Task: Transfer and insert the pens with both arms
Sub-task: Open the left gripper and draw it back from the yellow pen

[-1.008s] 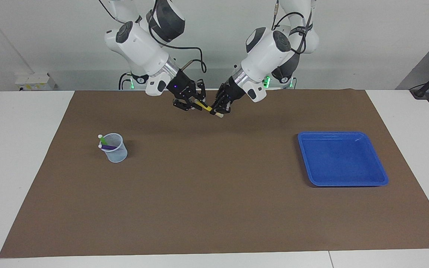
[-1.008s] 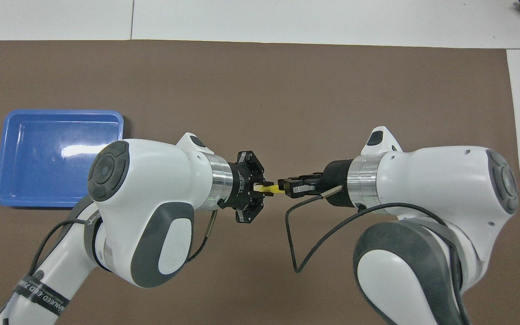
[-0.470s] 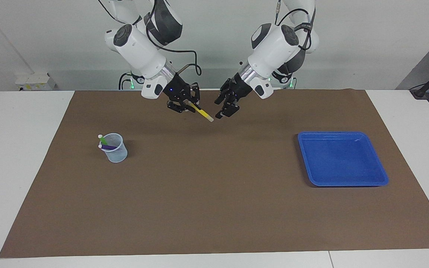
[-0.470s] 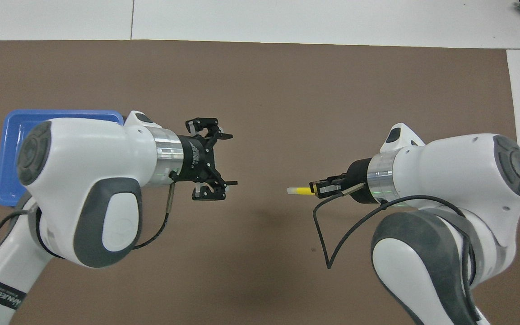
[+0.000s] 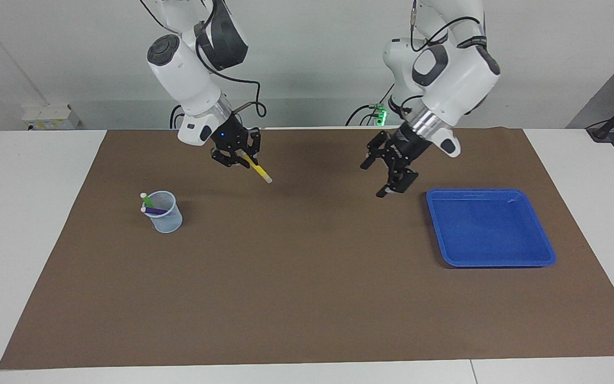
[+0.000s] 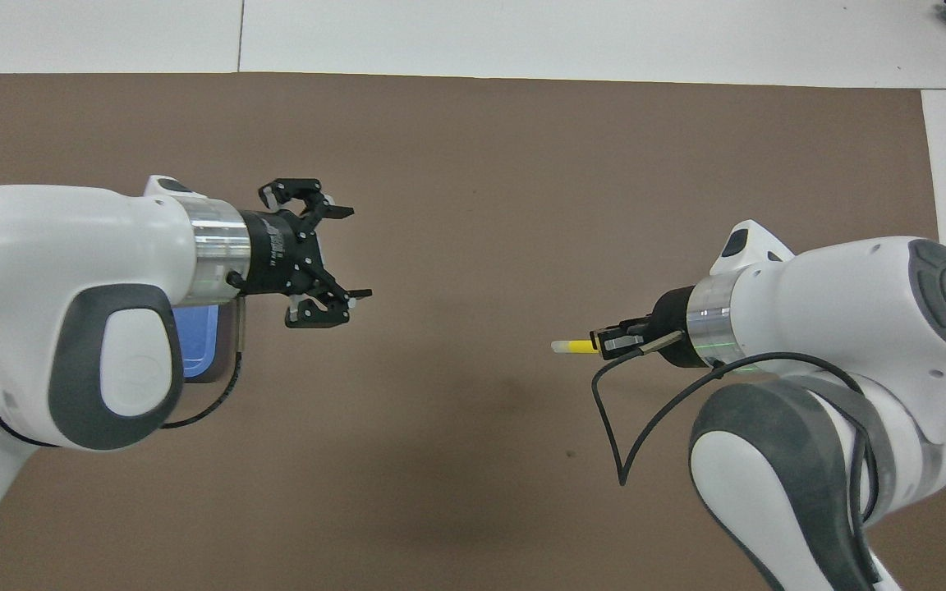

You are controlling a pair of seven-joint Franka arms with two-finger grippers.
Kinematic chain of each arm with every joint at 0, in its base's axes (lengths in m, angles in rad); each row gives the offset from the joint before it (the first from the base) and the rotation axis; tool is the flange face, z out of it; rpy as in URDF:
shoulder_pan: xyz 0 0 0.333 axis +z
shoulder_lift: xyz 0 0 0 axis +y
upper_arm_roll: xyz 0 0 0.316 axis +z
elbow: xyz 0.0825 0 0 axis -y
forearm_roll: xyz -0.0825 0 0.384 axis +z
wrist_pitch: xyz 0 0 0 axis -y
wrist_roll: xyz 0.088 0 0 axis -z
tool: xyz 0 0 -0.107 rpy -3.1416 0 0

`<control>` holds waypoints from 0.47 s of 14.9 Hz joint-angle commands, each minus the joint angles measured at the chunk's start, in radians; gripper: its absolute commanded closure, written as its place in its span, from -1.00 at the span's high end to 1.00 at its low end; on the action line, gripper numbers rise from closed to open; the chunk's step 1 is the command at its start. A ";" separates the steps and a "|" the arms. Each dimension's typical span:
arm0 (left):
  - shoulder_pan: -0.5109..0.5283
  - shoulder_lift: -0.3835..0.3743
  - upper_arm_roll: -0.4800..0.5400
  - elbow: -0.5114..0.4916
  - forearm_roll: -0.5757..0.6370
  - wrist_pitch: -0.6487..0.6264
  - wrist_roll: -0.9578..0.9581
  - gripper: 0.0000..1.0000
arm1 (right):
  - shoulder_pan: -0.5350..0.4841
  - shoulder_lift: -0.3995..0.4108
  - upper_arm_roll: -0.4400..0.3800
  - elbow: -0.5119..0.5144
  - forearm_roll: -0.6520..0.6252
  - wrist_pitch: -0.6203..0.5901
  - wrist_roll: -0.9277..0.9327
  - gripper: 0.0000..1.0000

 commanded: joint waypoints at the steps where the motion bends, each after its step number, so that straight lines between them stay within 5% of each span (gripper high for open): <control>1: 0.116 -0.013 -0.015 0.004 0.002 0.005 -0.002 1.00 | -0.046 -0.031 0.006 -0.004 -0.114 -0.049 0.017 -1.00; 7: 0.223 -0.008 -0.015 0.027 0.110 0.037 0.039 1.00 | -0.148 -0.048 0.006 -0.032 -0.269 -0.055 -0.038 -1.00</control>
